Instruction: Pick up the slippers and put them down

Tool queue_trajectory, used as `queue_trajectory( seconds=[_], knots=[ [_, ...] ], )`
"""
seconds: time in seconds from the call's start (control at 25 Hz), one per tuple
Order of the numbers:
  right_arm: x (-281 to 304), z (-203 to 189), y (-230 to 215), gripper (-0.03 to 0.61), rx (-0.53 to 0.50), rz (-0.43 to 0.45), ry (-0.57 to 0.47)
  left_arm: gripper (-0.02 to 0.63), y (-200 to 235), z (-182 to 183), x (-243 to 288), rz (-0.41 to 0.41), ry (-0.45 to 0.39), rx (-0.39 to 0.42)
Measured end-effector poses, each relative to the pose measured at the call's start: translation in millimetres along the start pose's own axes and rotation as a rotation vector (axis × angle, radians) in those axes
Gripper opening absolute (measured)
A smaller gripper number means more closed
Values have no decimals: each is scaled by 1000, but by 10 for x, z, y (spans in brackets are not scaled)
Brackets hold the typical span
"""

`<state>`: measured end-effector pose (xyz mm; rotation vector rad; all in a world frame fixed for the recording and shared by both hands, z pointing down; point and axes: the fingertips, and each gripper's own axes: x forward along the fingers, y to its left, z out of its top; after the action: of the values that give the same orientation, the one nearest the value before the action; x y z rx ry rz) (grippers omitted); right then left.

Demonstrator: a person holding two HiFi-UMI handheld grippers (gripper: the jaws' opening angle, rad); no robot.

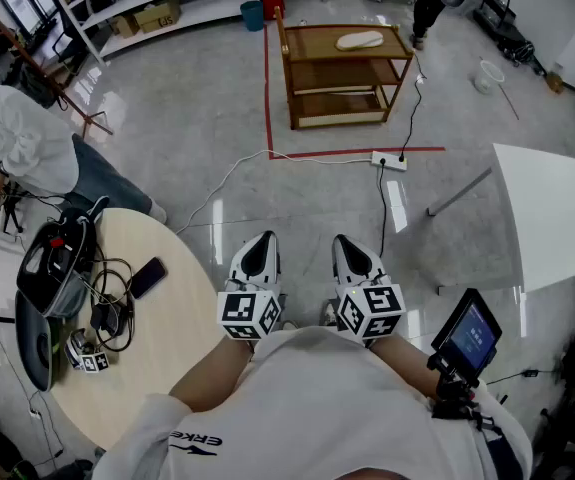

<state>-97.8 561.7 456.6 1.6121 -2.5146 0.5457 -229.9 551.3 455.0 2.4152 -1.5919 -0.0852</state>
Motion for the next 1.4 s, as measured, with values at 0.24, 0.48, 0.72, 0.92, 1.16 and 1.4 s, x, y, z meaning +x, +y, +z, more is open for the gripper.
queue_trajectory(
  seconds=[0.24, 0.48, 0.72, 0.92, 1.16, 1.4],
  knots=[
    [-18, -19, -24, 5, 6, -1, -2, 2, -32, -24, 6, 0, 1, -3],
    [-38, 50, -54, 5, 47, -3, -24, 2, -53, 5, 15, -2, 7, -2],
    [-33, 38, -16, 5, 56, 0, -25, 3, -37, 11, 4, -7, 10, -3],
    [-58, 76, 7, 5, 58, -6, -17, 3, -59, 50, 12, -20, 21, -4],
    [-61, 21, 89, 5, 57, -35, -14, 3, 14, 21, -38, -52, 32, -17],
    [-13, 33, 41, 5, 63, -52, -11, 3, 71, 3, 51, -61, 53, -30]
  ],
)
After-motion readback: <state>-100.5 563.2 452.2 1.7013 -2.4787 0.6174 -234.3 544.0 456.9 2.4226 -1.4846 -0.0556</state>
